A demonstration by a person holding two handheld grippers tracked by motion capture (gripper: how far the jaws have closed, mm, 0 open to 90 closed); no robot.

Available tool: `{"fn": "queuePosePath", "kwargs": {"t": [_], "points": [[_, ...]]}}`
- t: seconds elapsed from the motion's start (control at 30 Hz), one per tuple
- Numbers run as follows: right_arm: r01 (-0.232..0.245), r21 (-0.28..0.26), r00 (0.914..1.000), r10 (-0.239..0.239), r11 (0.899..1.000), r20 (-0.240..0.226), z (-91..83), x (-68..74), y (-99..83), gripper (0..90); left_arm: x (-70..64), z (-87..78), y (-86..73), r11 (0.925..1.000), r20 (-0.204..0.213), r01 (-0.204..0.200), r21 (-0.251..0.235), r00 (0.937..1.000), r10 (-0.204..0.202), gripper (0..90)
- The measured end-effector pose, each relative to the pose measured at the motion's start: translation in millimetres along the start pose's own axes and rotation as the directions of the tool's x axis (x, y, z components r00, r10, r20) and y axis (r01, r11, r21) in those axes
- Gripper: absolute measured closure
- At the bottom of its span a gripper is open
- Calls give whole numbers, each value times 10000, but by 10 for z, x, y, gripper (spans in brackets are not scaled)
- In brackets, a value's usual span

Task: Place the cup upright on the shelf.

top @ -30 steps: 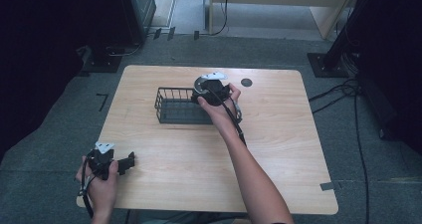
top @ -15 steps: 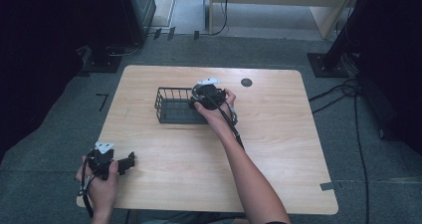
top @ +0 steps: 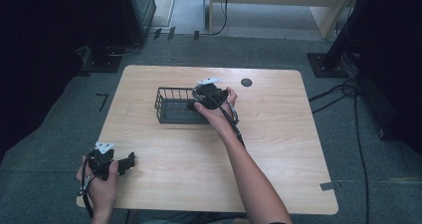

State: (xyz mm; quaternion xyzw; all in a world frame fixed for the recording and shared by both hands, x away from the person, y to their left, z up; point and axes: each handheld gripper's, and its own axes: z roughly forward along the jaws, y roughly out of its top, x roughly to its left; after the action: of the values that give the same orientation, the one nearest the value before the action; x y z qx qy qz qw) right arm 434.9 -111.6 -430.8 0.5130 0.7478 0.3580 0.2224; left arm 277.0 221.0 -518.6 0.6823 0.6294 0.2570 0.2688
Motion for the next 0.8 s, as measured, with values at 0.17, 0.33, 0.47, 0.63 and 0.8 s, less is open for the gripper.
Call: {"fn": "queuePosePath", "kwargs": {"t": [0.17,0.33,0.47,0.63,0.8], "points": [[7,-460,9999,-15,9989,-162,-179,-28,73,0,-1,0,0,10000,3,9,3,10000,-9,0],[9,-829,9999,-22,9966,-151,-401,-82,84,0,-1,0,0,10000,3,12,5,10000,-12,0],[-85,-1160,9999,72,9932,-120,-611,-173,5,0,0,0,0,10000,4,12,1,10000,-12,0],[-357,-1431,9992,328,9891,-225,-868,-319,-208,0,0,0,0,10000,4,9,2,10000,-9,0],[-431,-1554,9991,425,9869,-70,-1048,-461,-448,0,0,1,0,10000,0,8,-15,10000,-8,0]]}}
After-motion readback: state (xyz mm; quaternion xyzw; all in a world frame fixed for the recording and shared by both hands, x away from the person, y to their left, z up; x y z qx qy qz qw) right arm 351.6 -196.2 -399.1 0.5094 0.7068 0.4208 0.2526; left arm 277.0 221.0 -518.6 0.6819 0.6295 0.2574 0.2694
